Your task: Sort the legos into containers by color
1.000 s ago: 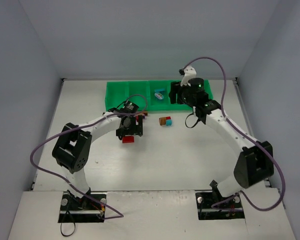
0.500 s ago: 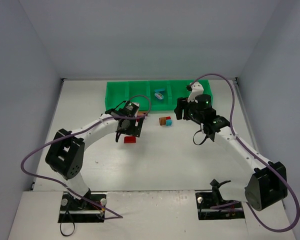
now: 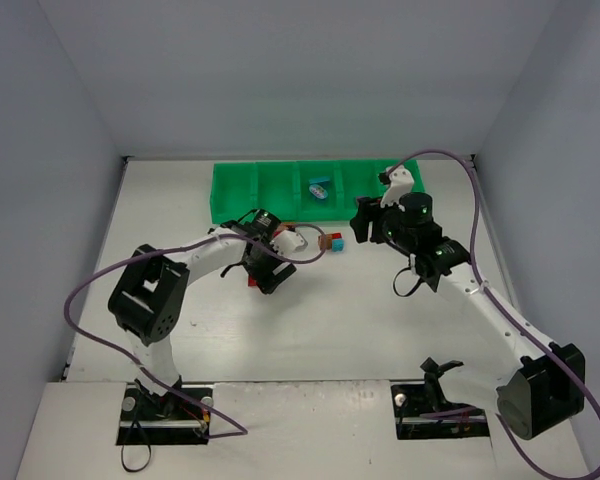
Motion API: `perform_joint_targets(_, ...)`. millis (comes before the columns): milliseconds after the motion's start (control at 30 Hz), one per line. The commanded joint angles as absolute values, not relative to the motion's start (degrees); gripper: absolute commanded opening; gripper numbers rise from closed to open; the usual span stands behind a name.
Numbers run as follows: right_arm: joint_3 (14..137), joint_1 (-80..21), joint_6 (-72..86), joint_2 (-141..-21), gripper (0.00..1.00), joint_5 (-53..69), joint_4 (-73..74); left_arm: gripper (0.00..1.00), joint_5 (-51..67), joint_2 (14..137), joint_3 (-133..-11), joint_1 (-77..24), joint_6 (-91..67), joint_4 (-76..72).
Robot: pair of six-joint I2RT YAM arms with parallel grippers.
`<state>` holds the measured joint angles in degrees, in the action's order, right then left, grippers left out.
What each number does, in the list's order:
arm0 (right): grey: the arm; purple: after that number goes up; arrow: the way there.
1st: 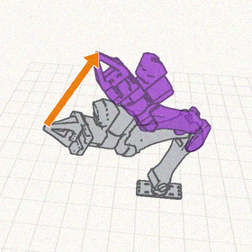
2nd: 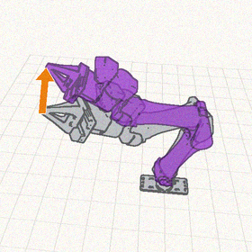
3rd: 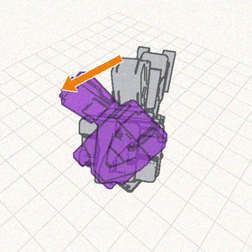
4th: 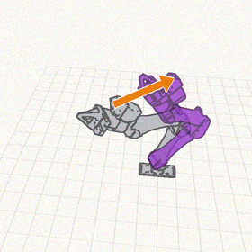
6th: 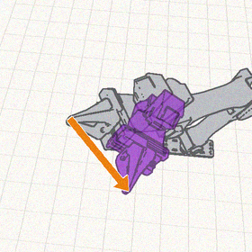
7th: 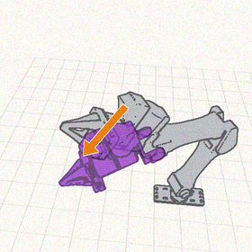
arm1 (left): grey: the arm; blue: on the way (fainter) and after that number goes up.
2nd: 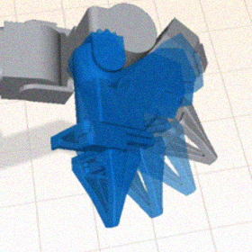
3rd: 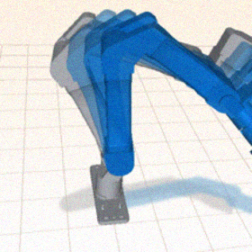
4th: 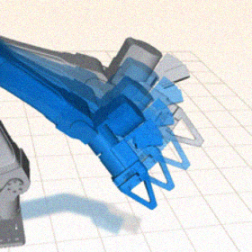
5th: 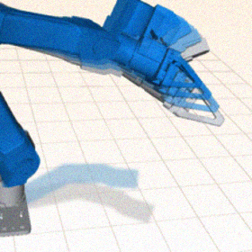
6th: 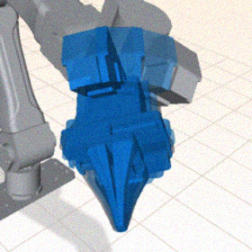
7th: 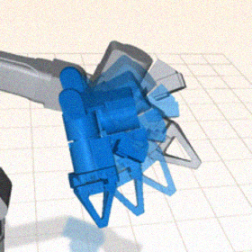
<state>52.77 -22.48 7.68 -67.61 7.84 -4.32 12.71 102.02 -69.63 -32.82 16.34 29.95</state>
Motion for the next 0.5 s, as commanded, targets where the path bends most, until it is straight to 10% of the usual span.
perform_joint_targets(0,52.4,-22.5,7.9,-65.0,0.59,9.0,-5.5,0.75,14.2,104.1,-72.6,-32.3,22.8,30.6)
perform_joint_targets(167,51.5,-22.4,8.0,-63.5,0.59,8.5,-4.9,0.56,13.8,105.8,-72.4,-32.3,22.4,30.4)
perform_joint_targets(333,51.1,-22.5,7.9,-62.8,0.59,8.1,-4.7,0.04,12.0,104.2,-70.5,-32.2,21.3,29.4)
perform_joint_targets(467,51.1,-22.5,8.2,-62.8,0.59,8.2,-4.7,0.00,10.0,99.4,-71.3,-29.5,17.1,25.8)
